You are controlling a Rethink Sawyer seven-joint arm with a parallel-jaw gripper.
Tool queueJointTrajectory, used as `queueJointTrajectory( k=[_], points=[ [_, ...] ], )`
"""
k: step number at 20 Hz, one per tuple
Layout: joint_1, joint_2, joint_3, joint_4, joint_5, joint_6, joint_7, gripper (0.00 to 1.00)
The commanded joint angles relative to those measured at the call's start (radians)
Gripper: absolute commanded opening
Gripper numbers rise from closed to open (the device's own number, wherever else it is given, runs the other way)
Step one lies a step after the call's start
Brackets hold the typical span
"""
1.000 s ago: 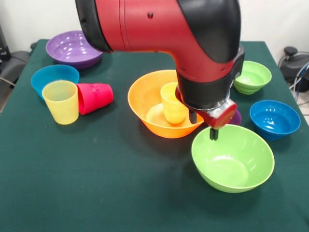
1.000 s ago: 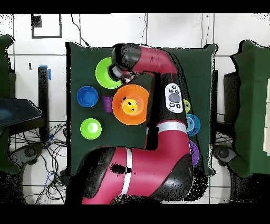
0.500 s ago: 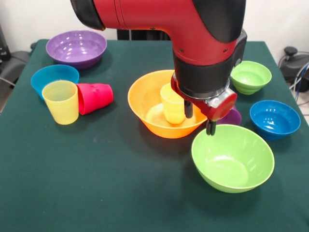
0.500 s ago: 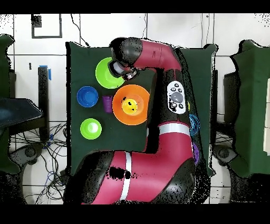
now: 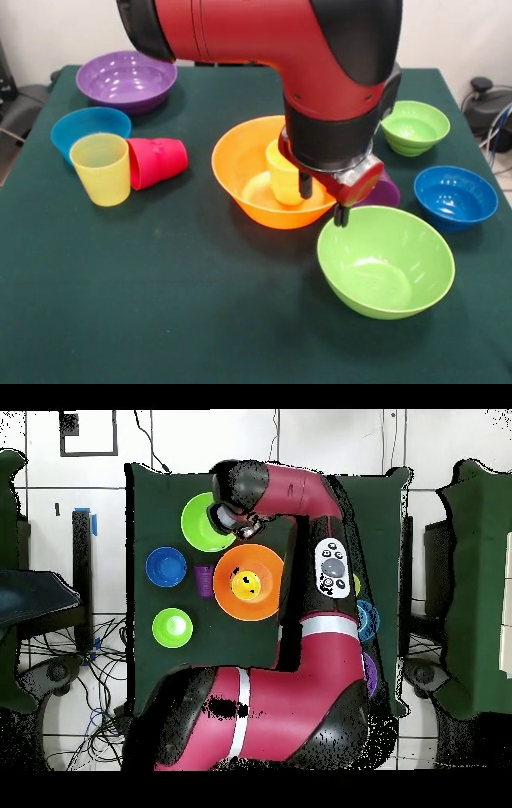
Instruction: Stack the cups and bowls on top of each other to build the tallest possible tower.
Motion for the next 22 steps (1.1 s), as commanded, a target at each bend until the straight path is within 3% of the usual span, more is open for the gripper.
queueJointTrajectory(
  k=[1, 6, 13, 17, 22],
  points=[
    [-0.021, 0.059, 0.061, -0.011, -0.116, -0.096, -0.272, 1.0],
    [-0.061, 0.083, 0.117, -0.042, -0.148, -0.108, -0.397, 1.0],
    [-0.074, 0.082, 0.138, -0.014, -0.141, -0.145, -0.391, 1.0],
    [-0.079, 0.064, 0.147, 0.018, -0.111, -0.151, -0.381, 1.0],
    [-0.145, -0.026, 0.223, 0.151, -0.034, -0.158, -0.439, 1.0]
  ],
)
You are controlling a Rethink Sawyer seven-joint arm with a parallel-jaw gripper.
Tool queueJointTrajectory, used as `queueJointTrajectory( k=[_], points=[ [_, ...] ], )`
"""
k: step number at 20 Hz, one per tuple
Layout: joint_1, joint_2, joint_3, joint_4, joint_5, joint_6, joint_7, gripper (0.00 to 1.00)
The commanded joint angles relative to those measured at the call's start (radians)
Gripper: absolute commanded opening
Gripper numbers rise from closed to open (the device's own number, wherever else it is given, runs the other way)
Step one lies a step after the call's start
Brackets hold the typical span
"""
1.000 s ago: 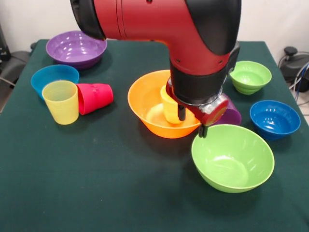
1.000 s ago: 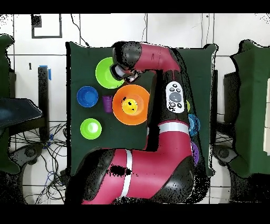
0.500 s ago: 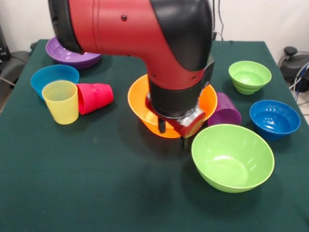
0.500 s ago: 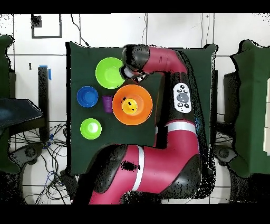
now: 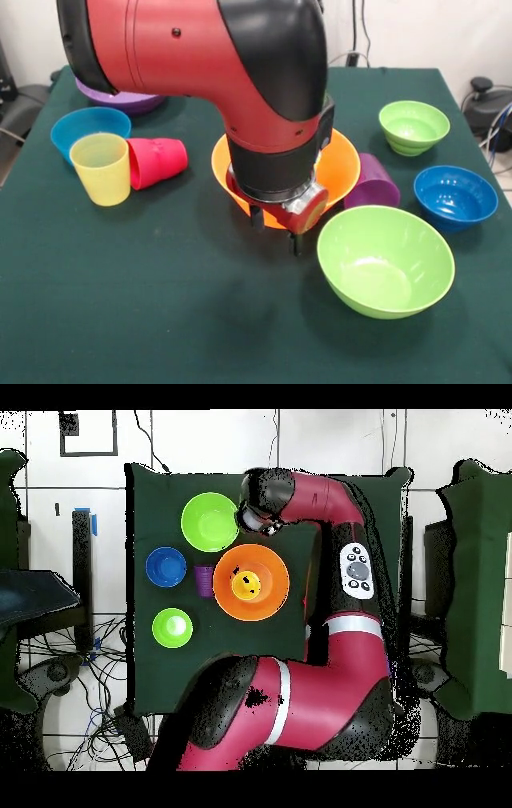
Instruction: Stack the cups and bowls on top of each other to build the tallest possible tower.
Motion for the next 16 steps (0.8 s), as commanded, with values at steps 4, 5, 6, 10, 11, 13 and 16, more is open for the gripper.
queueJointTrajectory(
  k=[4, 5, 6, 10, 11, 13, 16],
  points=[
    [-0.11, -0.171, 0.215, 0.248, 0.095, 0.007, -0.3, 1.0],
    [-0.116, -0.183, 0.221, 0.259, 0.1, 0.012, -0.293, 1.0],
    [-0.13, -0.192, 0.238, 0.274, 0.109, 0.014, -0.3, 1.0],
    [-0.168, -0.173, 0.289, 0.308, 0.115, -0.017, -0.313, 1.0],
    [-0.174, -0.166, 0.296, 0.312, 0.108, -0.028, -0.317, 1.0],
    [-0.184, -0.15, 0.312, 0.32, 0.094, -0.05, -0.325, 1.0],
    [-0.187, -0.126, 0.325, 0.326, 0.064, -0.093, -0.314, 1.0]
  ],
)
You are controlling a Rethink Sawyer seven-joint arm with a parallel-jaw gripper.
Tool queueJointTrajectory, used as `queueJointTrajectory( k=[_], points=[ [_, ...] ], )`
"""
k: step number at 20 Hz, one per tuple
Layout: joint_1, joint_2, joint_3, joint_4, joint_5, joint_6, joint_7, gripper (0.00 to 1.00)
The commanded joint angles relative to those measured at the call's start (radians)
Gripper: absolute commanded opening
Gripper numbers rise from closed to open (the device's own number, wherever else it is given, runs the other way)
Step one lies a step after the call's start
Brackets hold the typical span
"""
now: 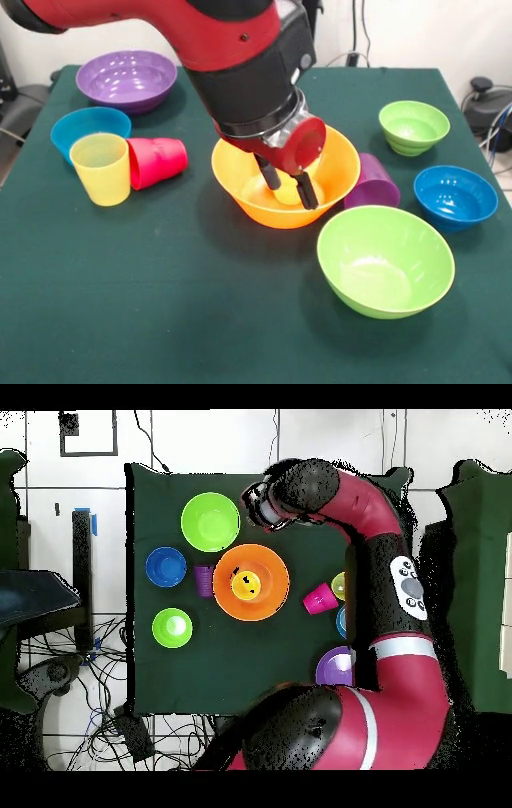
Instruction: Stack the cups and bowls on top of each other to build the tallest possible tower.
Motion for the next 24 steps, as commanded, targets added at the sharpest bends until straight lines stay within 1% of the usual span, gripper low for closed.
queueJointTrajectory(
  k=[1, 6, 7, 12, 14, 16, 20, 24],
  points=[
    [-0.017, 0.041, 0.139, 0.116, -0.055, -0.091, -0.309, 1.0],
    [-0.021, 0.076, 0.15, 0.1, -0.089, -0.123, -0.305, 1.0],
    [-0.02, 0.085, 0.152, 0.086, -0.092, -0.119, -0.307, 1.0],
    [-0.029, 0.11, 0.171, 0.082, -0.106, -0.141, -0.311, 1.0],
    [-0.029, 0.128, 0.177, 0.067, -0.113, -0.145, -0.312, 1.0],
    [-0.03, 0.135, 0.181, 0.058, -0.124, -0.145, -0.31, 1.0],
    [-0.041, 0.138, 0.189, 0.073, -0.153, -0.164, -0.306, 1.0],
    [-0.038, 0.161, 0.193, 0.044, -0.18, -0.166, -0.303, 1.0]
  ],
)
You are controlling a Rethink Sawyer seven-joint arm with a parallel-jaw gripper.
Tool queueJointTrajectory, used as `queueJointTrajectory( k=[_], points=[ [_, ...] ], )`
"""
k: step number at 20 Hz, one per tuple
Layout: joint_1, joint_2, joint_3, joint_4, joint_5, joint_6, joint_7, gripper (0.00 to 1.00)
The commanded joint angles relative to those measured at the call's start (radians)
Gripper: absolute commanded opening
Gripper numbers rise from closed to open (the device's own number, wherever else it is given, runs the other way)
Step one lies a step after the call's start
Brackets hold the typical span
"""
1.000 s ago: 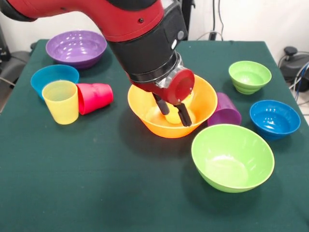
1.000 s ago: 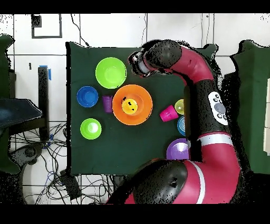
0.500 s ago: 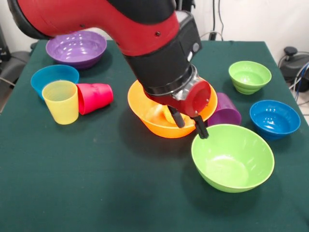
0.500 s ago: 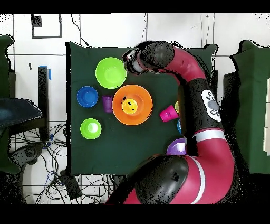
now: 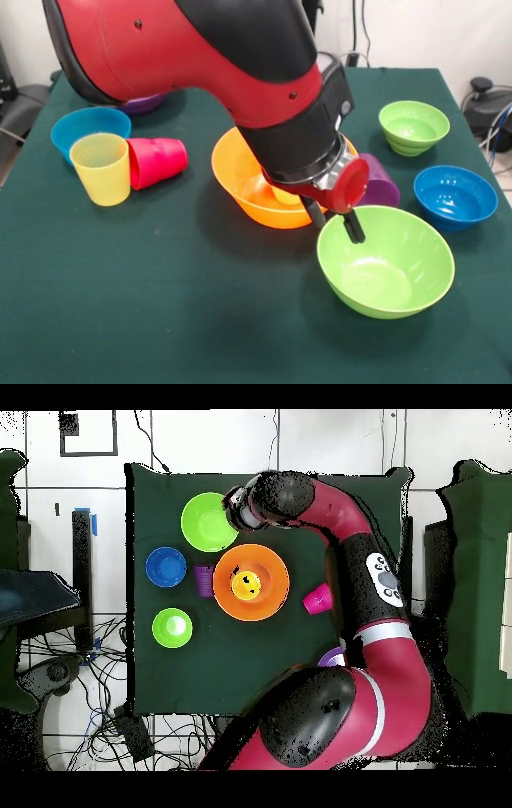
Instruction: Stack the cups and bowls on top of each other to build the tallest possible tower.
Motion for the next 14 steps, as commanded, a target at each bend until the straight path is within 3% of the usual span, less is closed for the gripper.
queueJointTrajectory(
  k=[1, 14],
  points=[
    [-0.008, 0.066, 0.052, 0.023, -0.101, -0.059, -0.298, 1.0],
    [0.017, 0.017, 0.012, -0.035, -0.167, 0.042, -0.257, 1.0]
  ],
)
